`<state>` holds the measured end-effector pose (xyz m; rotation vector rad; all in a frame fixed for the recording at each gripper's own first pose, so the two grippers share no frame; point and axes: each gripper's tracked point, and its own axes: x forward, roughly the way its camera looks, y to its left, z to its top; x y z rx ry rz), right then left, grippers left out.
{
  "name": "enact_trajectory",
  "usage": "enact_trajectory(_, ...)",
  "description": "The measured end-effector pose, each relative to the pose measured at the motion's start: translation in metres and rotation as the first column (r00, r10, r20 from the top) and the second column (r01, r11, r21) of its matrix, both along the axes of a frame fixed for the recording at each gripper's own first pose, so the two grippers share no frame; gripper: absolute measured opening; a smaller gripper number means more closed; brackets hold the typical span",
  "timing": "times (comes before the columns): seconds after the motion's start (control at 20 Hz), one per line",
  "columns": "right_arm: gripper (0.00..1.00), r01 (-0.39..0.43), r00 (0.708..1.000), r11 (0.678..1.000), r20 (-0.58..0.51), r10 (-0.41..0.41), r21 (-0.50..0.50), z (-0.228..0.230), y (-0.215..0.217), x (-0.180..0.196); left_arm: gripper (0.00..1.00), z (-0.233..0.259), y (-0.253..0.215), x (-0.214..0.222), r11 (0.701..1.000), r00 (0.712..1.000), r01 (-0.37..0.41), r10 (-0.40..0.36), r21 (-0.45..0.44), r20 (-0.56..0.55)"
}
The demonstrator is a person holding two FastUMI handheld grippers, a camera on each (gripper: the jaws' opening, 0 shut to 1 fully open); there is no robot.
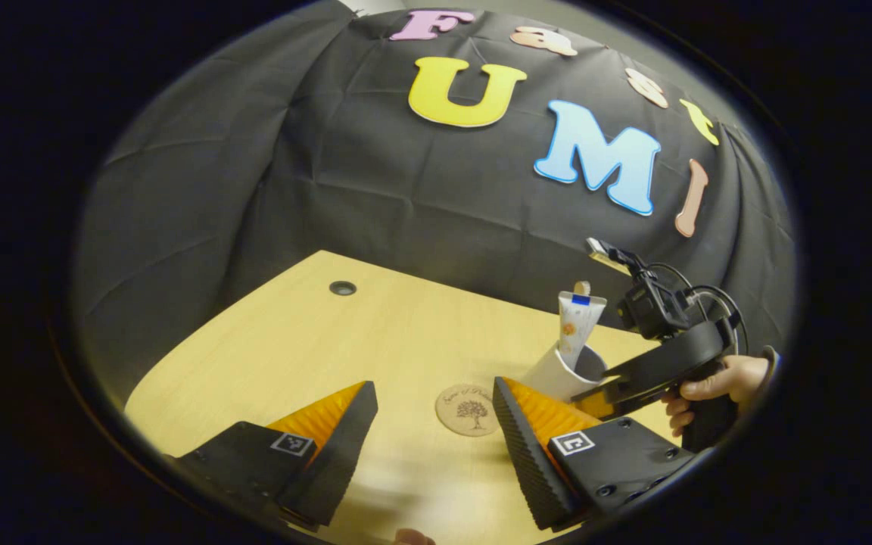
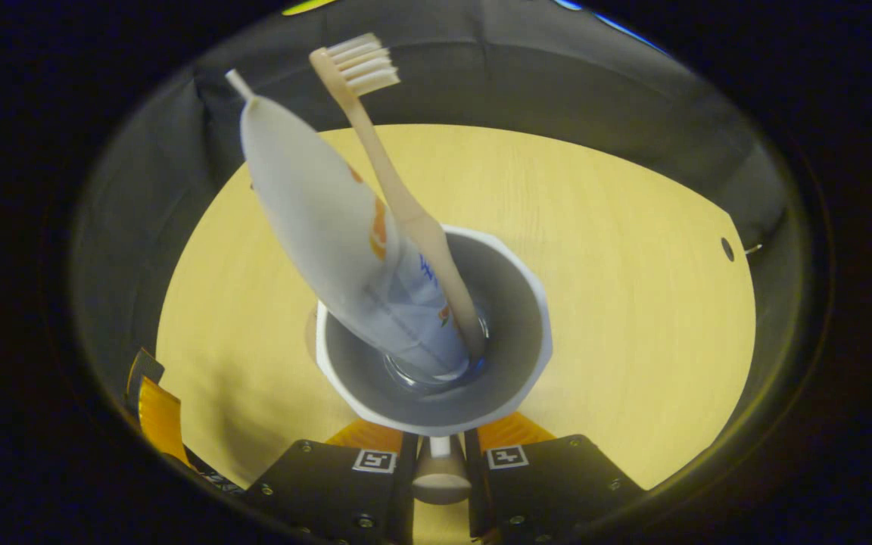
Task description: Put the toothbrush and toothpaste on the desktop into the cup, then pick up the cup and place it on the coaster on the desktop.
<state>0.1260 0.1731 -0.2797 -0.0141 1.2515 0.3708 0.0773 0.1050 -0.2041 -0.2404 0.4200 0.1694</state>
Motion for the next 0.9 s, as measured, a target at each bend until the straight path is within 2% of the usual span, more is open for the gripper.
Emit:
enact_trajectory(0.05,0.28,-0.019,1.0,1.0,0.001,0.019,-0.003,0.001,0.003,0.002,0.98,0.0,0.006,-0.005,1.0,1.0,-0.007,0.007,-0.001,-0.001)
enact_trajectory(0.1,0.24,-0.038,0.999,0.999,0.001,0.038,-0.008,0.0,0.01,-0.001,0.98,0.0,0.012,-0.009,1.0,1.0,-0.014,0.014,-0.001,-0.002)
enact_trajectory(0.25,0.24,-0.073,0.997,0.997,0.0,0.073,-0.015,-0.006,0.029,-0.003,1.0,-0.002,0.027,-0.018,0.999,0.999,-0.036,0.036,-0.004,-0.003)
enact_trajectory(0.3,0.28,-0.079,0.997,0.997,-0.001,0.079,-0.017,-0.004,0.031,-0.004,0.98,-0.001,0.032,-0.021,0.999,0.999,-0.044,0.044,-0.006,-0.004)
enact_trajectory(0.4,0.28,-0.085,0.996,0.996,-0.007,0.085,-0.021,-0.006,0.035,-0.004,0.98,-0.002,0.04,-0.026,0.998,0.998,-0.058,0.058,-0.011,-0.004)
enact_trajectory(0.55,0.28,-0.095,0.995,0.995,-0.017,0.094,-0.026,-0.004,0.033,-0.006,1.0,-0.002,0.048,-0.033,0.997,0.997,-0.073,0.073,-0.009,-0.007)
enact_trajectory(0.6,0.24,-0.098,0.995,0.995,-0.019,0.098,-0.026,-0.004,0.032,-0.007,1.0,-0.002,0.049,-0.035,0.997,0.997,-0.077,0.077,-0.009,-0.009)
enact_trajectory(0.65,0.28,-0.102,0.995,0.994,-0.02,0.101,-0.028,-0.003,0.032,-0.006,0.98,-0.003,0.051,-0.035,0.997,0.997,-0.08,0.079,-0.01,-0.01)
enact_trajectory(0.9,0.28,-0.109,0.994,0.993,-0.011,0.109,-0.053,0.0,0.027,-0.003,0.98,-0.001,0.053,-0.039,0.996,0.996,-0.089,0.088,-0.014,-0.012)
